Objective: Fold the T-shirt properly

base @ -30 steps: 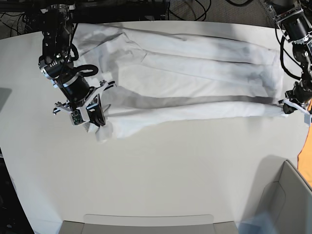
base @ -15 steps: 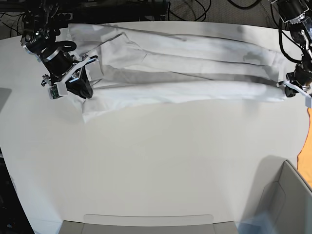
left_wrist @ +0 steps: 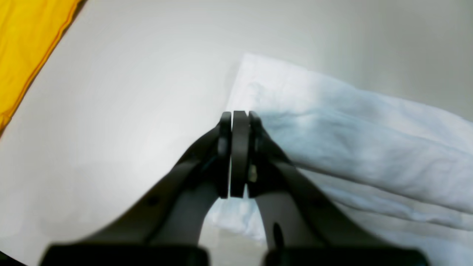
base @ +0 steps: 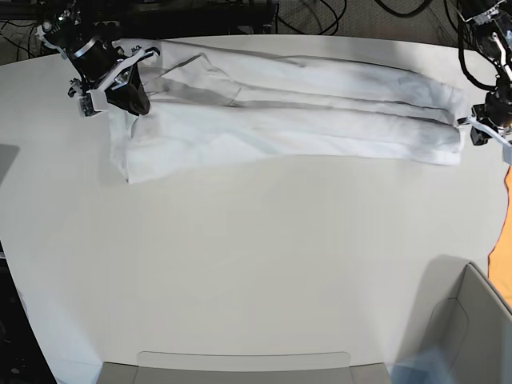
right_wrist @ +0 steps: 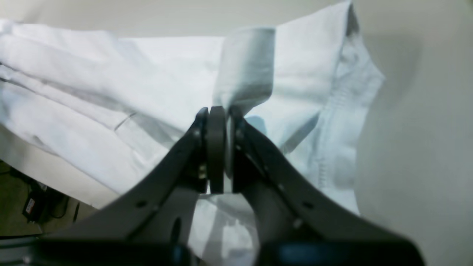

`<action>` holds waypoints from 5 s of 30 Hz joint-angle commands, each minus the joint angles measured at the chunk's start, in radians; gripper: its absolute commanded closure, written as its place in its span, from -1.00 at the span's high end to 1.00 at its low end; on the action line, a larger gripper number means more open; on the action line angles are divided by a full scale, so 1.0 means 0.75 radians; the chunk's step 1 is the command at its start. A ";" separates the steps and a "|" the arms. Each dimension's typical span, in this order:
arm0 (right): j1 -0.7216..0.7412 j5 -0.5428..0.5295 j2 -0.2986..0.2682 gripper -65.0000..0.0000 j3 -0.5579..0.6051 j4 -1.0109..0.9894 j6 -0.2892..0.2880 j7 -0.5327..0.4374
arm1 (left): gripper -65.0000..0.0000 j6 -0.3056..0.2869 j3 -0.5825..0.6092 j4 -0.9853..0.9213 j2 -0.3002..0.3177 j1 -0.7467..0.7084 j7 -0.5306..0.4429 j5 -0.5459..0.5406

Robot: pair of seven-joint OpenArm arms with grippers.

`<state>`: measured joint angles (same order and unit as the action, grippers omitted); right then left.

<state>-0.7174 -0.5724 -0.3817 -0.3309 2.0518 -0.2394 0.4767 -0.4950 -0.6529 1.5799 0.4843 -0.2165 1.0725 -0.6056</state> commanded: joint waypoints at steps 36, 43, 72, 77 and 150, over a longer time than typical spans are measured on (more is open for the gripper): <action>-0.135 0.218 0.066 -0.05 0.139 0.015 0.003 -0.039 | -0.53 0.008 0.008 0.043 -0.002 -0.001 -0.026 -0.202; -0.102 0.218 0.066 0.02 0.158 -0.014 0.003 -0.031 | -0.50 0.012 0.041 -0.033 0.073 0.007 -0.024 -0.210; -0.035 0.218 0.066 0.02 0.154 -0.077 0.003 -0.031 | -1.00 -0.008 0.225 -0.455 0.155 0.106 -0.132 -0.214; -0.033 0.218 0.066 0.02 0.150 -0.075 0.003 -0.031 | -1.00 -0.217 0.221 -0.393 0.157 0.085 -0.128 -0.216; 0.033 0.220 -0.042 0.02 0.182 -0.098 0.001 -0.029 | -0.33 -0.243 0.448 -0.596 0.255 0.028 -0.148 -0.219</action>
<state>-0.6876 -0.3965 -0.3985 -0.1867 1.9614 -0.2329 0.4778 -0.6746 -0.3260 1.1336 0.6704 -0.1856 0.9058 -0.7914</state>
